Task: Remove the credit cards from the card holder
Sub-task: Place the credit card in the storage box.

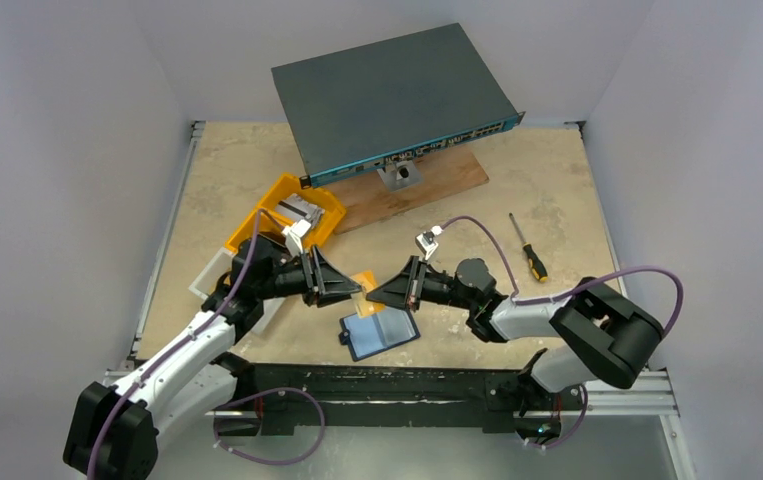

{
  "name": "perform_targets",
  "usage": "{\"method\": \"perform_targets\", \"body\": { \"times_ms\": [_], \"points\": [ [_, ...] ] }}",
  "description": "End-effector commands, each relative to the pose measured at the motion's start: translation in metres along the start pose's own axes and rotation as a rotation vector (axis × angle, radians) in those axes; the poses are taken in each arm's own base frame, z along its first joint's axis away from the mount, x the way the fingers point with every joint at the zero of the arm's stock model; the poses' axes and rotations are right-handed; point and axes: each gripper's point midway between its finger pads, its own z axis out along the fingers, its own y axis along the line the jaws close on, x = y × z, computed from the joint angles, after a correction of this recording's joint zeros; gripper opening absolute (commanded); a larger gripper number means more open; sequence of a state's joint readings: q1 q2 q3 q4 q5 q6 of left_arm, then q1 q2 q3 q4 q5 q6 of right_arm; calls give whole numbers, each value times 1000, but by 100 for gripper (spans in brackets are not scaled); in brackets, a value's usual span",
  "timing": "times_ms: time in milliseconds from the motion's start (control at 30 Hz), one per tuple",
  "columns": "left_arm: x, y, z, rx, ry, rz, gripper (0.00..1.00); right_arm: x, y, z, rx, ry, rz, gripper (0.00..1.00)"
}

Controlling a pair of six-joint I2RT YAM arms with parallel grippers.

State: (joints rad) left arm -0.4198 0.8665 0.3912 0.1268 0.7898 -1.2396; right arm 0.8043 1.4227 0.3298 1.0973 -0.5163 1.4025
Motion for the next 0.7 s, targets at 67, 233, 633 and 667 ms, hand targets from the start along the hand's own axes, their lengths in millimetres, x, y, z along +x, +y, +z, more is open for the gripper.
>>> {"method": "perform_targets", "body": {
  "times_ms": [67, 233, 633, 667],
  "points": [
    [-6, -21, 1, 68, 2, 44, 37, 1, 39, 4, -168, 39, 1, 0],
    [-6, -21, 2, 72, 7, 44, 33, 3, 40, 8, -189, 61, 18, 0],
    [-7, -16, 3, 50, 2, 39, 0, 5, 27, 22, -109, 84, -8, 8],
    [-7, -14, 3, 36, -2, 42, 0, 5, 25, 23, -93, 80, -17, 17]
  ]
}}
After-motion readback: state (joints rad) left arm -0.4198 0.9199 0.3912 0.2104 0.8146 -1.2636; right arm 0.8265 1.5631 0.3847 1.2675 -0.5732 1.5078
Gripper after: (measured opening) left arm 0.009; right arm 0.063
